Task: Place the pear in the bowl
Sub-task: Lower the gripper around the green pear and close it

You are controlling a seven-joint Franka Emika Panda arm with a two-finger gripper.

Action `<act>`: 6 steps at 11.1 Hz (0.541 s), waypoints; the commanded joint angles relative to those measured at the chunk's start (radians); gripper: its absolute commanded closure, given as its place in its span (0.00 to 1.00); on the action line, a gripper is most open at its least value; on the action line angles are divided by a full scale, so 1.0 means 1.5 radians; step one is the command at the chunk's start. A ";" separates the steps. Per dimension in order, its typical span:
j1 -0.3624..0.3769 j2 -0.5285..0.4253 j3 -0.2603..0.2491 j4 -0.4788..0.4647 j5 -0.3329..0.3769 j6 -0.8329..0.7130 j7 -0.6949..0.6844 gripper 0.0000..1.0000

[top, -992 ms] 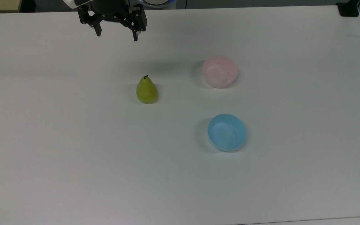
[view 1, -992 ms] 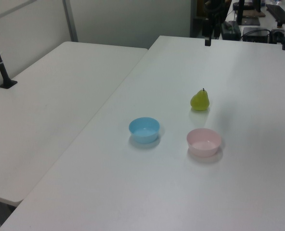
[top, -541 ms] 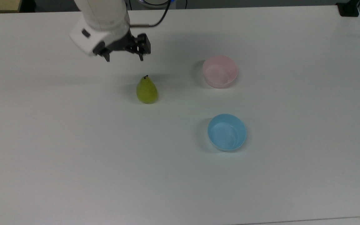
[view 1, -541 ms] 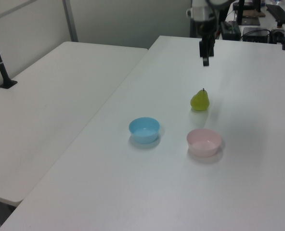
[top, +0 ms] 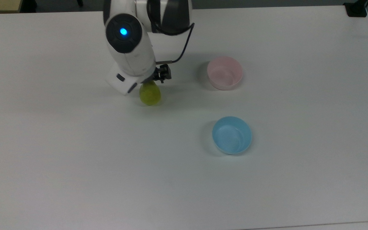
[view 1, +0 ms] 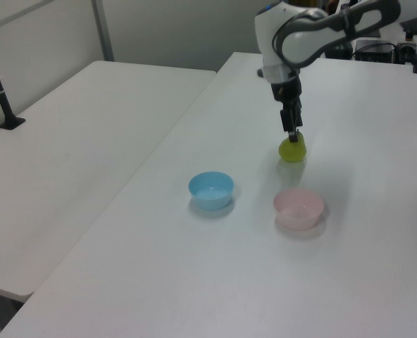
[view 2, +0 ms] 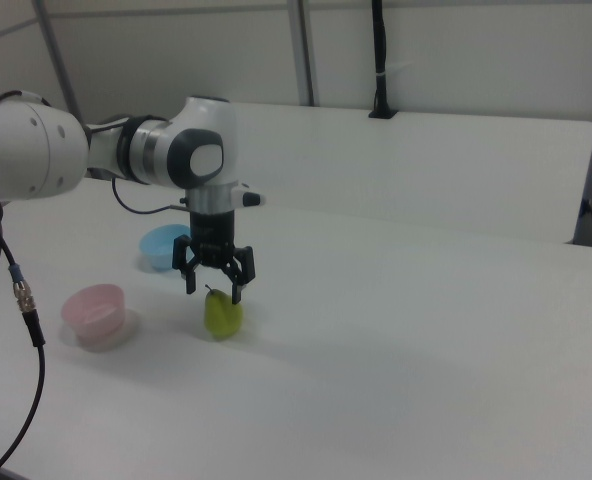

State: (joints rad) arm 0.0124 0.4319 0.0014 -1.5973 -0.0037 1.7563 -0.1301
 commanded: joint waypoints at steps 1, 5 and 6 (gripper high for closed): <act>0.027 0.030 -0.007 -0.013 -0.018 0.044 0.027 0.00; 0.037 0.037 -0.007 -0.012 -0.059 0.043 0.028 0.73; 0.037 0.035 -0.008 -0.011 -0.059 0.040 0.028 0.80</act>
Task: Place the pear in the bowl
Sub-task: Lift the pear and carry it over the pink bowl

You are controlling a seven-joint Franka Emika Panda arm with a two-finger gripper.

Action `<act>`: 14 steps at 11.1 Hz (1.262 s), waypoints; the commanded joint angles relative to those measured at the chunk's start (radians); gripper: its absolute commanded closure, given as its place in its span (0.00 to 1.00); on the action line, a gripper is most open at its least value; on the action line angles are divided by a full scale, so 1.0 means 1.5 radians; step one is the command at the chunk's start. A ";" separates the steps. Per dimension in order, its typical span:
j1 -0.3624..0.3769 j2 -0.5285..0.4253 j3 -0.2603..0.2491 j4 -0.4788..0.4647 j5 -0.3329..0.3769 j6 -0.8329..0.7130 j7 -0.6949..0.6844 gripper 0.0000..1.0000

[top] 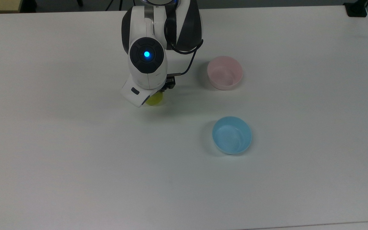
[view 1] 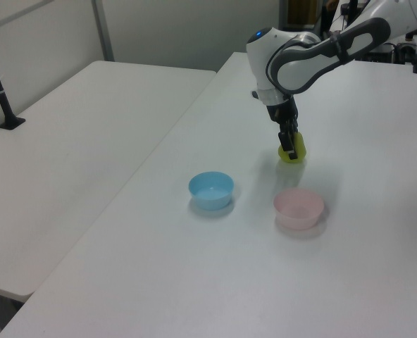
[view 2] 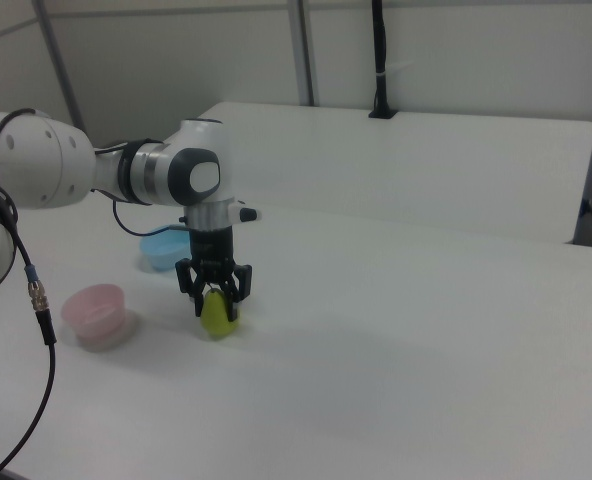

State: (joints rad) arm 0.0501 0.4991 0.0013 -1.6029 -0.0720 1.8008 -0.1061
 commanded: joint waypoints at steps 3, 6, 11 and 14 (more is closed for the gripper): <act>0.005 -0.080 -0.010 -0.002 -0.006 -0.027 0.013 0.80; 0.004 -0.135 -0.011 0.044 0.019 -0.067 0.014 0.79; 0.083 -0.139 0.010 0.071 0.052 -0.105 0.071 0.75; 0.168 -0.135 0.010 0.057 0.060 -0.119 0.122 0.75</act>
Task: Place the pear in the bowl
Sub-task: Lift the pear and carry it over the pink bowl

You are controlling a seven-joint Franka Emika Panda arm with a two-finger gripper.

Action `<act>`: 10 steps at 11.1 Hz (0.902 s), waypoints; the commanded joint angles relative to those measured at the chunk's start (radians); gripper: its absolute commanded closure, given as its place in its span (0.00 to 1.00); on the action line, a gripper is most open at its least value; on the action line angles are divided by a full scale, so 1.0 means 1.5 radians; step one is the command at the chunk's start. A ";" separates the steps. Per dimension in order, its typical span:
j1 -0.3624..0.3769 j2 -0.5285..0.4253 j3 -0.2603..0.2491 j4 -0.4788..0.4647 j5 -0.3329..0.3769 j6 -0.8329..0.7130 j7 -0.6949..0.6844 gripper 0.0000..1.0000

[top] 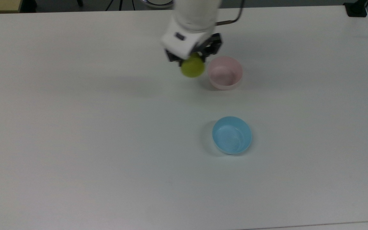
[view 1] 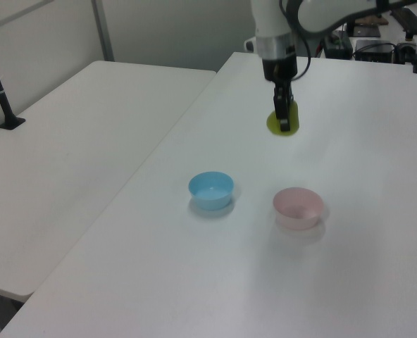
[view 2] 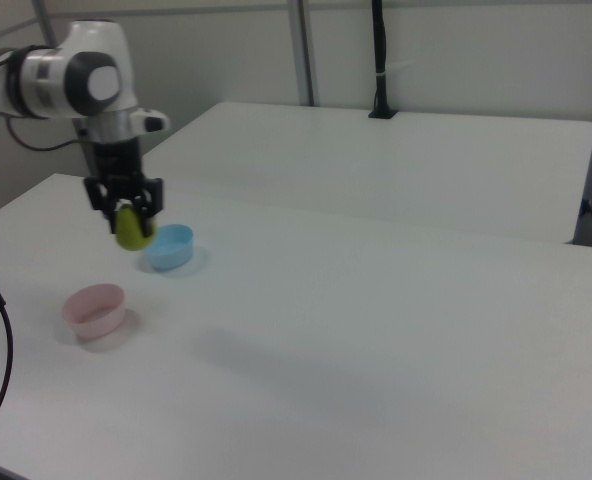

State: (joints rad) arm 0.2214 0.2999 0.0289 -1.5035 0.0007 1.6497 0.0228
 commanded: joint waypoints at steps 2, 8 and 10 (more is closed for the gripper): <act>0.090 0.024 -0.008 -0.013 0.011 -0.011 0.060 0.74; 0.135 0.100 -0.009 -0.049 -0.011 0.020 0.081 0.52; 0.135 0.110 -0.009 -0.049 -0.019 0.023 0.081 0.31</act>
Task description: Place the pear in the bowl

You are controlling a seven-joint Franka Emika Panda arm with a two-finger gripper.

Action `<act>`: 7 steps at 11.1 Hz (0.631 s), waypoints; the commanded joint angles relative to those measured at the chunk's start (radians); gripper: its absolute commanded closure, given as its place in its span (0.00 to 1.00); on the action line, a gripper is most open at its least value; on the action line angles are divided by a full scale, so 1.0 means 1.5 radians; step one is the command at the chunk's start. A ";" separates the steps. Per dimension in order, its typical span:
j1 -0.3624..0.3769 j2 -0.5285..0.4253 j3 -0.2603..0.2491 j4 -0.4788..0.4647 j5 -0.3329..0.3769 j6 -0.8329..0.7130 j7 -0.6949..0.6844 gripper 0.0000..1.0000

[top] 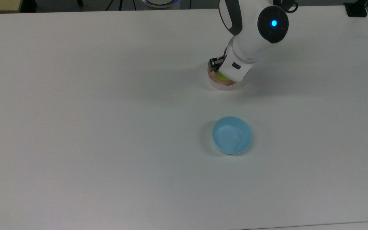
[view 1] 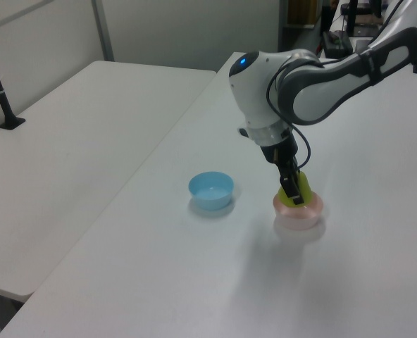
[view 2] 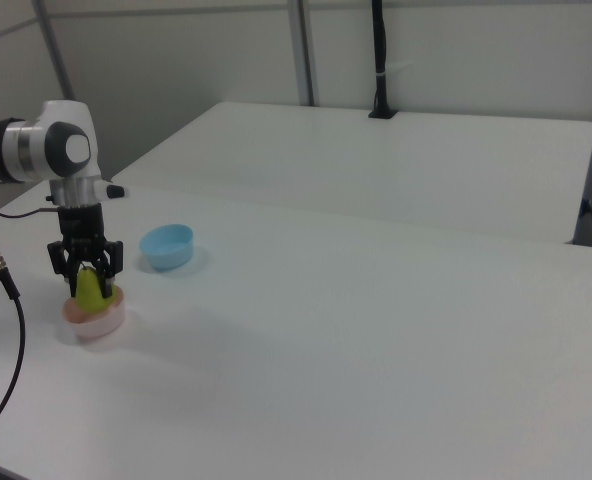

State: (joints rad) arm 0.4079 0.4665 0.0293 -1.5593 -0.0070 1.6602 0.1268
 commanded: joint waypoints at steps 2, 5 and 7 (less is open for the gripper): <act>0.009 0.000 -0.009 -0.012 -0.019 0.015 0.012 0.00; 0.008 -0.013 -0.012 -0.008 -0.018 0.007 0.013 0.00; 0.000 -0.057 -0.016 -0.007 -0.018 0.005 0.028 0.00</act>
State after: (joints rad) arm 0.4075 0.4715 0.0212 -1.5477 -0.0230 1.6633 0.1353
